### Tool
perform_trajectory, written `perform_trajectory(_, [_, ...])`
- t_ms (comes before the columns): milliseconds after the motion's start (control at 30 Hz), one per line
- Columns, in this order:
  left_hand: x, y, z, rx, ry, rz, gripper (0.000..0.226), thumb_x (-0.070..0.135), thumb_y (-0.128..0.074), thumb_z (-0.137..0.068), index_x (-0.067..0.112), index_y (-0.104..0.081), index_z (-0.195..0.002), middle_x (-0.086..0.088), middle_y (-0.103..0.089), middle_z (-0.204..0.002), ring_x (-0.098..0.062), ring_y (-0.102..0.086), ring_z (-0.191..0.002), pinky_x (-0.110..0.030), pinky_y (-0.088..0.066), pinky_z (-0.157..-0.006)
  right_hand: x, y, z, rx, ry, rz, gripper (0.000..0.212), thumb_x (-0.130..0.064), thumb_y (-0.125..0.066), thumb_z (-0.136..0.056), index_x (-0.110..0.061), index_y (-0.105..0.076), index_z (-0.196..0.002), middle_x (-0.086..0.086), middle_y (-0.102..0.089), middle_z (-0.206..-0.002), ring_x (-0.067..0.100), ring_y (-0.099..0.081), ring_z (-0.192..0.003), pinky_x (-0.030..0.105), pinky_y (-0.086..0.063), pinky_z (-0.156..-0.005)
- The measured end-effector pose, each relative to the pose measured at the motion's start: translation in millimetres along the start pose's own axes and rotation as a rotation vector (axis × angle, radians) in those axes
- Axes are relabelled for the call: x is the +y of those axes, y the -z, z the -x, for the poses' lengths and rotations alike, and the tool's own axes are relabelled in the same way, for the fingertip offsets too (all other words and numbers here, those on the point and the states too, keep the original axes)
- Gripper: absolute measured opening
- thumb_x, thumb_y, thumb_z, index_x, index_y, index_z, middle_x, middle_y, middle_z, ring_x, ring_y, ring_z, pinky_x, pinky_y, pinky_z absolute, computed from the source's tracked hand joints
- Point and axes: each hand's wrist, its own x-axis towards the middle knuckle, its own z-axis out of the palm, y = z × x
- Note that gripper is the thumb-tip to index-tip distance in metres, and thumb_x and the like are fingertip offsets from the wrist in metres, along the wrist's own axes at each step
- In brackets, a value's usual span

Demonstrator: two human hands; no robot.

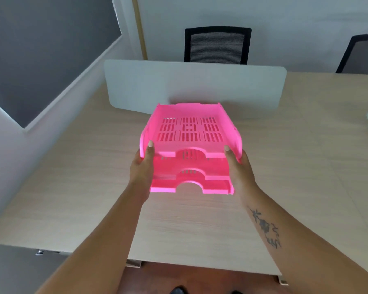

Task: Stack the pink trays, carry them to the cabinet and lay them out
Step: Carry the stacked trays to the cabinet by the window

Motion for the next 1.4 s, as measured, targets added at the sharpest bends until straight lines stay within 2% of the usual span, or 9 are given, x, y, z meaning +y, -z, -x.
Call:
perform_trajectory(100, [-6.3, -9.6, 16.2, 0.071, 0.042, 0.053, 0.016, 0.056, -0.051, -0.092, 0.043, -0.058, -0.097, -0.006, -0.073, -0.103, -0.031, -0.072, -0.093, -0.052, -0.059, -0.081, 7.6, 11.6, 2.7, -0.022, -0.005, 0.024, 0.048, -0.046, -0.056, -0.094, -0.024, -0.052, -0.137, 0.006, -0.069, -0.12, 0.03, -0.067, -0.109, 0.05, -0.054, -0.095])
perform_trajectory(233, [-7.0, -27.8, 44.4, 0.175, 0.039, 0.096, 0.022, 0.05, -0.05, -0.094, 0.035, -0.059, -0.108, -0.006, -0.071, -0.101, -0.029, -0.071, -0.089, -0.053, -0.059, -0.081, 4.8, 32.4, 1.9, -0.048, -0.014, -0.025, 0.045, -0.048, -0.056, -0.091, -0.031, -0.054, -0.132, 0.002, -0.07, -0.116, 0.028, -0.069, -0.104, 0.053, -0.056, -0.092])
perform_trajectory(400, [-1.5, -42.5, 78.6, 0.268, 0.008, 0.14, 0.018, 0.054, -0.05, -0.091, 0.041, -0.062, -0.094, -0.007, -0.073, -0.1, -0.031, -0.072, -0.09, -0.055, -0.058, -0.082, -9.4, 61.9, 0.3, -0.162, 0.038, -0.028, 0.026, -0.051, -0.057, -0.091, -0.041, -0.06, -0.115, 0.0, -0.073, -0.107, 0.026, -0.072, -0.096, 0.052, -0.059, -0.086])
perform_trajectory(567, [-3.1, -55.0, 120.3, 0.357, -0.023, 0.187, 0.028, 0.058, -0.052, -0.089, 0.037, -0.064, -0.103, -0.007, -0.074, -0.099, -0.032, -0.073, -0.089, -0.055, -0.058, -0.081, -25.5, 82.7, -0.8, -0.268, 0.098, 0.008, 0.035, -0.053, -0.057, -0.09, -0.034, -0.061, -0.12, -0.001, -0.073, -0.106, 0.024, -0.072, -0.096, 0.05, -0.058, -0.088])
perform_trajectory(833, [-40.2, -67.2, 158.9, 0.421, 0.034, 0.131, 0.037, 0.064, -0.049, -0.085, 0.037, -0.064, -0.106, -0.006, -0.075, -0.098, -0.03, -0.073, -0.087, -0.055, -0.059, -0.079, 7.1, 104.5, 12.6, -0.336, 0.114, 0.056, 0.026, -0.047, -0.055, -0.095, -0.037, -0.059, -0.118, -0.003, -0.072, -0.104, 0.021, -0.07, -0.095, 0.034, -0.055, -0.076])
perform_trajectory(1000, [-70.1, -72.1, 160.2, 0.424, 0.092, 0.116, 0.04, 0.064, -0.05, -0.083, 0.039, -0.058, -0.114, -0.007, -0.07, -0.108, -0.029, -0.069, -0.094, -0.052, -0.058, -0.082, 34.2, 111.7, 16.7, -0.36, 0.086, 0.071, 0.031, -0.037, -0.055, -0.098, -0.041, -0.049, -0.128, -0.026, -0.058, -0.099, -0.003, -0.059, -0.089, 0.017, -0.044, -0.069])
perform_trajectory(1167, [-98.8, -75.9, 163.4, 0.414, 0.113, 0.135, 0.033, 0.039, -0.05, -0.096, 0.033, -0.052, -0.128, -0.005, -0.068, -0.108, -0.026, -0.065, -0.098, -0.043, -0.055, -0.078, 68.0, 114.2, 17.6, -0.371, -0.003, 0.122, 0.055, -0.04, -0.054, -0.098, -0.034, -0.035, -0.149, -0.01, -0.052, -0.129, 0.014, -0.051, -0.117, 0.03, -0.04, -0.092])
perform_trajectory(1267, [-115.8, -74.4, 164.2, 0.384, 0.117, 0.127, 0.037, 0.036, -0.051, -0.097, 0.03, -0.049, -0.134, -0.004, -0.068, -0.11, -0.023, -0.065, -0.1, -0.033, -0.052, -0.072, 80.7, 118.3, 16.2, -0.395, -0.06, 0.183, 0.063, -0.042, -0.054, -0.097, -0.034, -0.026, -0.153, -0.003, -0.046, -0.147, 0.024, -0.047, -0.134, 0.033, -0.038, -0.098])
perform_trajectory(1400, [-127.2, -70.7, 169.7, 0.348, 0.157, 0.148, 0.04, 0.04, -0.056, -0.095, 0.025, -0.051, -0.131, -0.004, -0.069, -0.11, -0.015, -0.066, -0.093, -0.024, -0.049, -0.066, 90.5, 126.6, 15.4, -0.463, -0.141, 0.204, 0.073, -0.057, -0.057, -0.089, -0.033, -0.029, -0.152, -0.003, -0.044, -0.151, 0.022, -0.042, -0.139, 0.033, -0.034, -0.101])
